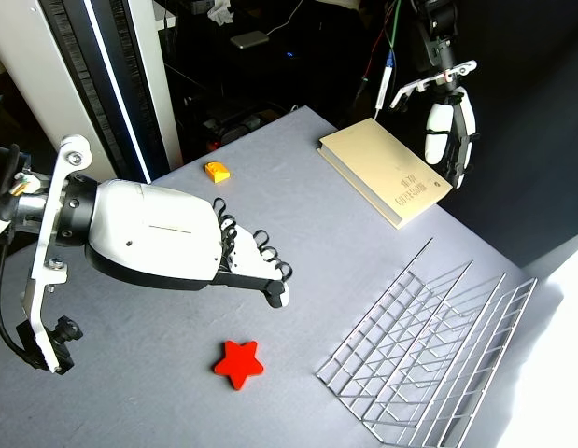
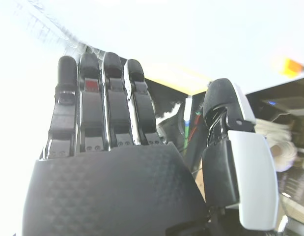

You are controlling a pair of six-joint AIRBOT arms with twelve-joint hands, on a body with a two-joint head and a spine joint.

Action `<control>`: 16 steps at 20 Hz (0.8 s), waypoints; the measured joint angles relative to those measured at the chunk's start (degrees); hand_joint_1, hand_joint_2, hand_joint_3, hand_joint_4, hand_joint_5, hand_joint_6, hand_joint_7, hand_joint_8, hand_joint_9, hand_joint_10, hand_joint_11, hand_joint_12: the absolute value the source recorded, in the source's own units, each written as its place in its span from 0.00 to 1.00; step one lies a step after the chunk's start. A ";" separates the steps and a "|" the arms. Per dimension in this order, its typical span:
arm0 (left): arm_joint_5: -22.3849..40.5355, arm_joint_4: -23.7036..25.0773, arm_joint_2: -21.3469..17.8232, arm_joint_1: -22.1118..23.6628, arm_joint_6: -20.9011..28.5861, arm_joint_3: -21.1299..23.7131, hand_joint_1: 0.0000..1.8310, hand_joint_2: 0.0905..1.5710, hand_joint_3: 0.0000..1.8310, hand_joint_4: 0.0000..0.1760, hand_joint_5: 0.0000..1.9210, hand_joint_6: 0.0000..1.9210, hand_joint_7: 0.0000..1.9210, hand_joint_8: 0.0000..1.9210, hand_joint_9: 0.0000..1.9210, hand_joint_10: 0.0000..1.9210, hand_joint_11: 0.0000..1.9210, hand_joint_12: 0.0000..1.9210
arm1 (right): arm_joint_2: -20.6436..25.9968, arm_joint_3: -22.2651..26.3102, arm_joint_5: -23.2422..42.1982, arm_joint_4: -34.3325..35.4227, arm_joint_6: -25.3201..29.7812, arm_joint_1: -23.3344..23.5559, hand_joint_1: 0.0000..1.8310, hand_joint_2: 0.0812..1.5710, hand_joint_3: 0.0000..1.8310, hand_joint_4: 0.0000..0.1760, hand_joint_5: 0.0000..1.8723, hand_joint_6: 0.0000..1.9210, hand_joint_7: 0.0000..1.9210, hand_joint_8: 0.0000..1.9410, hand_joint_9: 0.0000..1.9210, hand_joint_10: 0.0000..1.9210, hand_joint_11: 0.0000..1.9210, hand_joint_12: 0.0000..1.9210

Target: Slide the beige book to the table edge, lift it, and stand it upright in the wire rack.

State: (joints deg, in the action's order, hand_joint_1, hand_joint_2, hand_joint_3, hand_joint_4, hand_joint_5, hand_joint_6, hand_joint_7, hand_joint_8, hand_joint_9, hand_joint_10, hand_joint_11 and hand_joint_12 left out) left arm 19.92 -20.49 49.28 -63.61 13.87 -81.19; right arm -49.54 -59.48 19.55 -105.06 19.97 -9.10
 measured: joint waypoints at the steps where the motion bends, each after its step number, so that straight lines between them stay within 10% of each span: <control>1: -0.22 -0.04 0.15 0.00 -0.02 -0.46 0.30 0.64 0.00 0.00 0.20 0.00 0.22 0.00 0.23 0.00 0.03 0.46 | 0.04 0.09 -0.87 0.26 -0.26 0.00 0.12 0.74 0.00 0.00 0.18 0.00 0.19 0.00 0.18 0.00 0.00 0.44; 16: -1.77 -0.37 5.64 -0.96 -0.04 -5.97 0.28 0.64 0.00 0.00 0.19 0.00 0.21 0.00 0.21 0.00 0.01 0.47 | 0.52 -2.29 -5.90 0.70 -4.09 1.01 0.12 0.74 0.00 0.00 0.19 0.00 0.20 0.00 0.19 0.00 0.00 0.49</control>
State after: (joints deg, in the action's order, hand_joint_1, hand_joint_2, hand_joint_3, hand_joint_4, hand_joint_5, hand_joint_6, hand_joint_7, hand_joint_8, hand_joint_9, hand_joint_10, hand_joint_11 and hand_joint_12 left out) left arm 18.15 -20.86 54.92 -64.58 13.82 -87.15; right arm -49.01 -61.78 13.65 -104.36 15.88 -8.10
